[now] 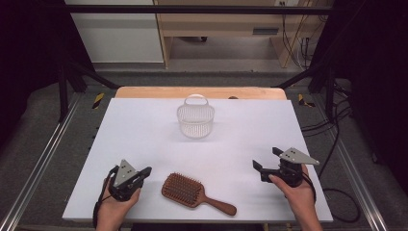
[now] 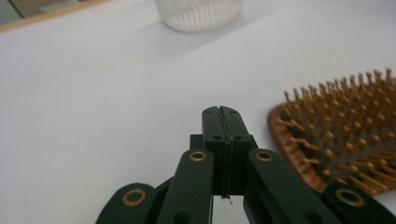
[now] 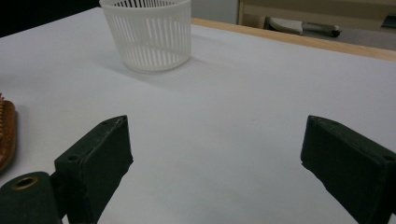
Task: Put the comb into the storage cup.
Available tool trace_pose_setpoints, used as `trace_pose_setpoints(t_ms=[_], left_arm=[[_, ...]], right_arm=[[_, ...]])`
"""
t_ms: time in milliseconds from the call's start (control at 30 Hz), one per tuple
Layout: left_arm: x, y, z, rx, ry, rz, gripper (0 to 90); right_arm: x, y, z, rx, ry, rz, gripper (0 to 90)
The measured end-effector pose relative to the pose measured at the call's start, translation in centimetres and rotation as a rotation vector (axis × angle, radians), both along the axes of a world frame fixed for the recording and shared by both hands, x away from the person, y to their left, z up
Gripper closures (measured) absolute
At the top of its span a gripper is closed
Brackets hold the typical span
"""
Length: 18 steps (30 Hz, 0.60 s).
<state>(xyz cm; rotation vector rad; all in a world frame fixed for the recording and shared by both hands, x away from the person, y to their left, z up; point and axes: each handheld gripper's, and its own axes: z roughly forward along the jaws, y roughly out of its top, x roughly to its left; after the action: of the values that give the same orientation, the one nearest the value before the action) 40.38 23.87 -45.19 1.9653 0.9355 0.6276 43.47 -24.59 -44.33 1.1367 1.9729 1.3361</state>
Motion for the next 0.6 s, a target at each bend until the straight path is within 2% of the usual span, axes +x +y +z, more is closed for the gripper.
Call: trace_pose_setpoints(t_ms=[100,133,167,300,367,467,500,600], left_arm=[[-0.1,1.0,0.5,-0.038,-0.056,0.049,90.0],[-0.1,1.7,0.8,-0.059,-0.087,0.083,90.0],[-0.1,1.7,0.8,-0.059,-0.087,0.083,90.0],[-0.1,3.1,1.2,-0.087,-0.140,0.158,89.1],[0.0,3.6,1.2,-0.102,-0.151,0.188,82.3],[0.3,3.9,1.0,-0.110,-0.150,0.243,64.5],[0.4,4.0,1.0,-0.121,-0.155,0.255,61.2],[0.7,4.2,1.0,-0.148,-0.174,0.288,38.2]], right_arm=[[-0.1,0.3,0.2,-0.006,0.013,0.012,8.8],[-0.2,0.4,0.3,-0.011,0.014,0.018,8.8],[-0.2,0.5,0.4,-0.016,0.017,0.024,8.8],[-0.3,0.8,0.9,-0.030,0.029,0.039,8.6],[-0.4,1.1,1.1,-0.029,0.036,0.054,8.3],[-0.5,1.7,1.1,-0.044,0.040,0.085,8.2],[-0.6,2.0,1.1,-0.051,0.044,0.098,8.1],[-0.7,2.7,1.2,-0.066,0.053,0.131,7.7]])
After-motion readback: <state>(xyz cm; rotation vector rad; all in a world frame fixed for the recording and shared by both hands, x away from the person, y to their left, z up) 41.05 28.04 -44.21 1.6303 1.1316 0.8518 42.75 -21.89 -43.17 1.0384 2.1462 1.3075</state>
